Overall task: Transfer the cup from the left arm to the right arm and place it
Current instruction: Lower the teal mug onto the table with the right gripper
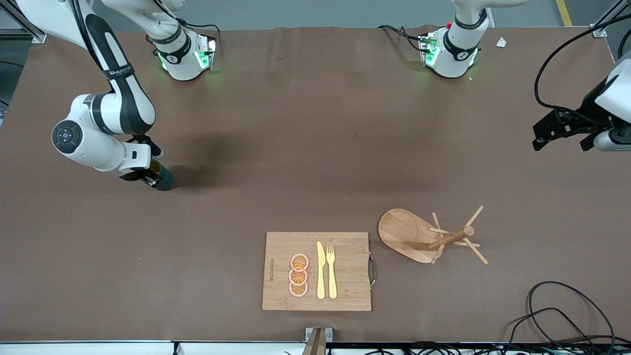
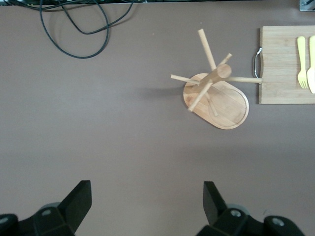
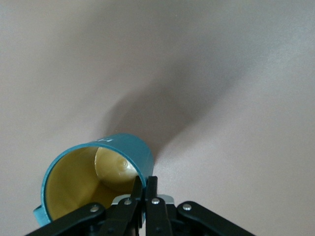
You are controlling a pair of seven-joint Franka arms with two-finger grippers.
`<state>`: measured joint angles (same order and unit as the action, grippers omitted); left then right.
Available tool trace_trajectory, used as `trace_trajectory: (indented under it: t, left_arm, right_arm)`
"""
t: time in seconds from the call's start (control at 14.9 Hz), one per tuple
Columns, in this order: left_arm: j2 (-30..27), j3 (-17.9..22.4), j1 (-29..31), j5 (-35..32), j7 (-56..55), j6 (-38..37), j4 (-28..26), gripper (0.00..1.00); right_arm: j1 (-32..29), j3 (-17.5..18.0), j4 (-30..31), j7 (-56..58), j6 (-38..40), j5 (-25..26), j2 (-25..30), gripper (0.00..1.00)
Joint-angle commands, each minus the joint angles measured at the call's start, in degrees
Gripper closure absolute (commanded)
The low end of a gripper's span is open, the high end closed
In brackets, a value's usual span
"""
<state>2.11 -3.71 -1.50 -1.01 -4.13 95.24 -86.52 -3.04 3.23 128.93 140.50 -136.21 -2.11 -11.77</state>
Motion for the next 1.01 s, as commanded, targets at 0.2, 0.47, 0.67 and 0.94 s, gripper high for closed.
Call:
trace_trajectory:
  t: [0.2,0.47,0.67,0.94]
  left_arm:
    - [-0.2,-0.3,0.2,-0.3,1.2,0.9,-1.5,0.00]
    - [-0.1,-0.5,-0.3,-0.4,1.1,1.7,-1.5,0.00]
    - [-0.4,-0.8,-0.2,-0.6,0.7,1.7,-1.5,0.00]
    - [-0.6,-0.8,-0.3,-0.7,1.1,1.4,-1.5,0.00]
  right_arm:
    - [-2.7,0.4,0.0,3.2,-2.0,-0.7,-1.1,0.98]
    - [-3.3,0.4,0.0,2.9,-2.6,-0.7,-1.2,0.55]
    - [-3.6,0.4,0.0,3.0,-2.4,-0.7,-1.1,0.00]
    - [-3.8,0.3,-0.5,2.6,-1.1,-0.8,-0.9,0.00]
